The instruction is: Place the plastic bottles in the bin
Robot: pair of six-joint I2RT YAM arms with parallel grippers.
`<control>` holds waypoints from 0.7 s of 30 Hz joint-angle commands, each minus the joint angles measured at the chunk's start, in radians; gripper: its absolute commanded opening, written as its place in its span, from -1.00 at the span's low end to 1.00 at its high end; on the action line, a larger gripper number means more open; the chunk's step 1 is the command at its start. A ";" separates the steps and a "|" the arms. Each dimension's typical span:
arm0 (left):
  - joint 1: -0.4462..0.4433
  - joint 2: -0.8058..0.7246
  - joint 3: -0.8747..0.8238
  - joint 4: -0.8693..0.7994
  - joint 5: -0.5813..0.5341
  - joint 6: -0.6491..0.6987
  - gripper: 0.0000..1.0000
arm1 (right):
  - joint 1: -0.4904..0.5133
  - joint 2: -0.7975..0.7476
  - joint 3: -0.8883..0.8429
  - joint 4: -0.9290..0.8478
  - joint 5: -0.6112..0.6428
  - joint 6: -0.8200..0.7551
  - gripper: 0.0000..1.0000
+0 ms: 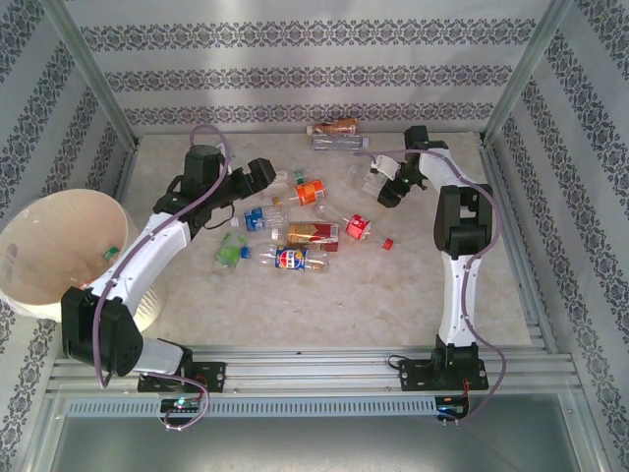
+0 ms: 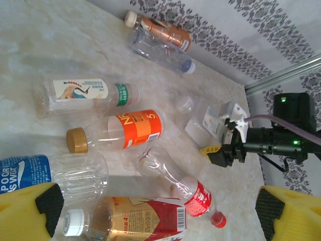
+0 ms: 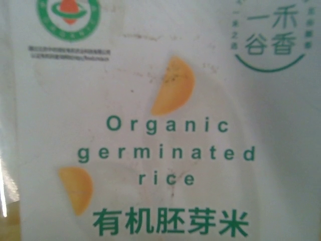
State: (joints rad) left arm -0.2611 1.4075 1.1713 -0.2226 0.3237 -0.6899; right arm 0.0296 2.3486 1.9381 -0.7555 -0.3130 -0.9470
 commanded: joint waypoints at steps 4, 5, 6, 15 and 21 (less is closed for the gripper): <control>-0.012 0.014 0.009 0.094 0.029 -0.001 0.99 | -0.002 -0.276 -0.198 0.204 -0.114 0.117 0.20; -0.015 0.018 0.003 0.108 0.032 -0.005 0.99 | -0.001 -0.321 -0.243 0.244 -0.123 0.144 0.18; -0.014 0.025 0.000 0.125 0.038 -0.010 0.99 | 0.002 -0.374 -0.301 0.291 -0.130 0.178 0.15; -0.050 0.128 0.063 0.191 0.155 -0.022 0.99 | 0.115 -0.741 -0.635 0.540 -0.084 0.447 0.11; -0.116 0.143 0.096 0.222 0.205 0.053 0.99 | 0.227 -0.887 -0.826 0.770 -0.082 0.725 0.09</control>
State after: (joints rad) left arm -0.3462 1.5570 1.2213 -0.0731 0.4683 -0.6891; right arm 0.2279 1.5013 1.1664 -0.1452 -0.4057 -0.4217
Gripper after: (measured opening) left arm 0.996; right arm 0.787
